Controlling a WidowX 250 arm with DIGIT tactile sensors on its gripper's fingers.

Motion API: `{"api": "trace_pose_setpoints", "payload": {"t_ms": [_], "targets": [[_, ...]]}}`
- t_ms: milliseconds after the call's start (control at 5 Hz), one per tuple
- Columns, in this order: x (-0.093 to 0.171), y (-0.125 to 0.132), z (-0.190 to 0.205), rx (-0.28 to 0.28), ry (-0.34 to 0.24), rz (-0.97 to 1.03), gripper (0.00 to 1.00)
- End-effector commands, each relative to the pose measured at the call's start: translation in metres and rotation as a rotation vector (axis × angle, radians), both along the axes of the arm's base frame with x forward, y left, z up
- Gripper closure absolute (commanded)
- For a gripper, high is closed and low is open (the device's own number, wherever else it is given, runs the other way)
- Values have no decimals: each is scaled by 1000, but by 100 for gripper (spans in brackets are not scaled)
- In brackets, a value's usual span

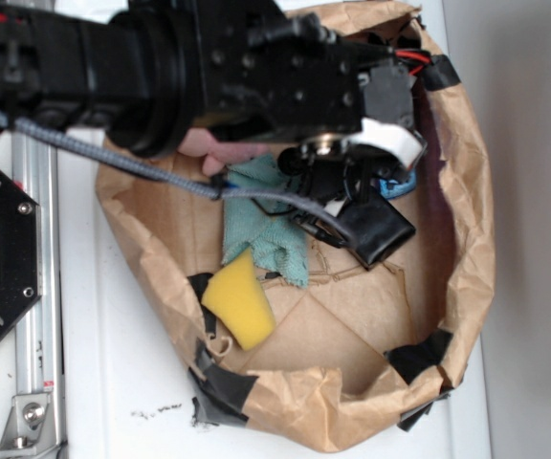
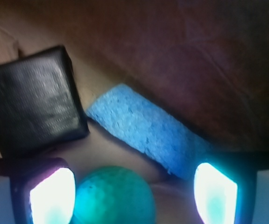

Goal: Grab the blue sponge.

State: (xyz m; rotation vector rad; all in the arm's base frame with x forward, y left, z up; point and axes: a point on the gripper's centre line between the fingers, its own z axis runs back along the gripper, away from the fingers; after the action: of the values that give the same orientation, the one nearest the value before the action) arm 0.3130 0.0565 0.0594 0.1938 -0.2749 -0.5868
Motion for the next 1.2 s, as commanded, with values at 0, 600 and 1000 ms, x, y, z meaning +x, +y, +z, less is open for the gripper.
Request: {"api": "trace_pose_setpoints", "payload": {"t_ms": [0, 600, 1000], "targets": [[18, -8, 20, 99, -151, -92, 0], [33, -12, -12, 139, -132, -97, 0], [31, -7, -14, 97, -87, -106, 0]]}}
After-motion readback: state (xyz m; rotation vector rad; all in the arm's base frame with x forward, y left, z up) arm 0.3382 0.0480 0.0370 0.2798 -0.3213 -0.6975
